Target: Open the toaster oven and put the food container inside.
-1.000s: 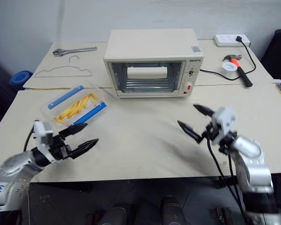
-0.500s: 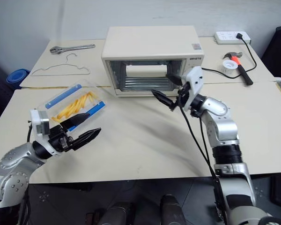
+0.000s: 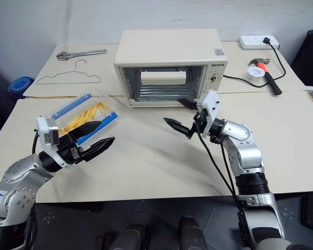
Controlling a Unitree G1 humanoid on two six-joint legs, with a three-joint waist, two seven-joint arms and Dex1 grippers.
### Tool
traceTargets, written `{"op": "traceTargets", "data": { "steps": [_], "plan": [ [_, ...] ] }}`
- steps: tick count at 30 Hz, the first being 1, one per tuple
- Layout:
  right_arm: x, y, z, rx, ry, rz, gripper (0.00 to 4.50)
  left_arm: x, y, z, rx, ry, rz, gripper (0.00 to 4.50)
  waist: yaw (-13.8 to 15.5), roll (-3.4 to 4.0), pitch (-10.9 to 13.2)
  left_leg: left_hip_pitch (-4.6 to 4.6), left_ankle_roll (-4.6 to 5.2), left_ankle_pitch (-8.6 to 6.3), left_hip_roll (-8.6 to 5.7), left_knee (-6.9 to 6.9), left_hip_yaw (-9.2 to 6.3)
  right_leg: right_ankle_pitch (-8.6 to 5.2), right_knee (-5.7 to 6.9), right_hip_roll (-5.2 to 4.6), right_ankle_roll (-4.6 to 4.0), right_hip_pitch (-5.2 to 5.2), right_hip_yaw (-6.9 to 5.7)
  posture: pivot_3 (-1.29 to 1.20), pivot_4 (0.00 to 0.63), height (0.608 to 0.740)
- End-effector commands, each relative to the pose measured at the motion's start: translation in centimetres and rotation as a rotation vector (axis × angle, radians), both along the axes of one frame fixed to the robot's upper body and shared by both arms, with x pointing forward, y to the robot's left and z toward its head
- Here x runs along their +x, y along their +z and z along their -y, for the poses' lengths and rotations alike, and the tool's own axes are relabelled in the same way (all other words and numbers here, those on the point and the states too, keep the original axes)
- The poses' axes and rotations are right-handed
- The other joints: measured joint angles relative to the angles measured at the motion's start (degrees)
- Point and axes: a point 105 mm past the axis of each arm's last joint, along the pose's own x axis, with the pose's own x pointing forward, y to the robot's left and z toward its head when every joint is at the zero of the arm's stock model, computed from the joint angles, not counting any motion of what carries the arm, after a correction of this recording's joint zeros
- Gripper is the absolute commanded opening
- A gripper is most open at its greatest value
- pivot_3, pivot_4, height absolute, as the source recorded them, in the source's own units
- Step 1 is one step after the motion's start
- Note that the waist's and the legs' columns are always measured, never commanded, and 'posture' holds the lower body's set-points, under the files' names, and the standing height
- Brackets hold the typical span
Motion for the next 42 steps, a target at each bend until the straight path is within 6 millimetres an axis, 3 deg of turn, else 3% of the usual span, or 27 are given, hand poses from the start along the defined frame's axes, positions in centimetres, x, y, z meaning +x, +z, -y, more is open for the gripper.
{"op": "traceTargets", "data": {
  "steps": [1, 10, 15, 21, 24, 28, 33, 37, 42],
  "plan": [
    [1.2, 2.4, 1.5, 0.041, -0.101, 0.062, 4.42, -0.5, 0.9, 0.4, 0.006, -0.052, 0.035, 4.50, -0.08, 0.00, 0.00, 0.00, -0.01, 0.01, 0.00, -0.02, 0.00, 0.00, 0.01, 0.00, 0.00, -0.02, 0.00, 0.00, 0.150, 0.740],
    [2.8, 4.3, -0.3, 0.056, -0.093, 0.149, 4.42, 0.3, 1.4, 0.6, 0.000, -0.049, 0.061, 4.50, -0.69, 0.00, 0.00, -0.01, 0.00, 0.00, 0.00, -0.10, 0.01, 0.00, -0.03, 0.00, 0.00, -0.06, -0.03, 0.00, 0.150, 0.740],
    [0.9, 3.5, -2.2, 0.044, 0.028, 0.149, 4.42, 0.7, 1.4, 0.4, -0.009, -0.022, 0.067, 4.50, -1.13, 0.00, 0.00, -0.01, 0.00, 0.00, 0.00, -0.10, 0.00, 0.00, -0.02, 0.00, 0.00, -0.06, -0.03, 0.00, 0.150, 0.740],
    [-2.3, 1.2, -2.0, -0.064, 0.139, 0.163, 4.42, 2.0, 3.2, -0.7, -0.083, 0.039, 0.102, 4.50, -1.17, -0.01, 0.00, -0.02, -0.01, 0.00, 0.02, -0.11, -0.01, 0.00, -0.01, 0.00, 0.00, -0.08, -0.03, 0.00, 0.150, 0.740],
    [-3.4, -1.4, -1.5, -0.188, 0.164, 0.159, 4.50, 3.3, 5.0, -1.7, -0.134, 0.075, 0.133, 3.89, -1.17, -0.01, 0.01, -0.02, -0.01, 0.00, 0.01, -0.11, 0.00, 0.00, -0.01, 0.01, 0.00, -0.08, -0.04, 0.00, 0.150, 0.740],
    [-3.8, -2.4, -1.4, -0.226, 0.167, 0.170, 4.50, 5.8, 6.3, -1.6, -0.110, 0.108, 0.163, 2.63, -1.29, -0.04, 0.03, -0.02, -0.01, 0.00, -0.01, -0.05, 0.05, 0.00, 0.02, 0.03, 0.01, -0.09, -0.14, 0.00, 0.150, 0.740],
    [-3.7, -2.8, -1.4, -0.241, 0.163, 0.188, 4.50, 10.6, 5.4, 0.9, 0.051, 0.141, 0.166, 1.18, -1.09, -0.06, 0.03, -0.02, -0.01, 0.01, -0.03, -0.01, 0.05, 0.01, 0.04, 0.04, 0.01, -0.09, -0.29, 0.00, 0.150, 0.740],
    [-3.7, -3.7, -0.6, -0.257, 0.141, 0.175, 4.50, 10.7, 3.3, 3.8, 0.190, -0.010, 0.172, 0.06, -1.55, -0.06, 0.03, -0.02, -0.01, 0.00, -0.05, -0.10, 0.06, 0.02, 0.05, 0.05, 0.03, -0.13, -0.25, 0.00, 0.150, 0.740],
    [-4.5, -5.2, 1.1, -0.256, 0.085, 0.145, 4.50, 9.7, 0.0, 4.9, 0.344, -0.115, 0.156, 0.01, -1.16, -0.06, 0.03, -0.02, -0.01, 0.00, -0.03, -0.12, 0.03, 0.02, 0.03, 0.06, 0.03, -0.19, -0.24, 0.00, 0.150, 0.740]
  ]
}}
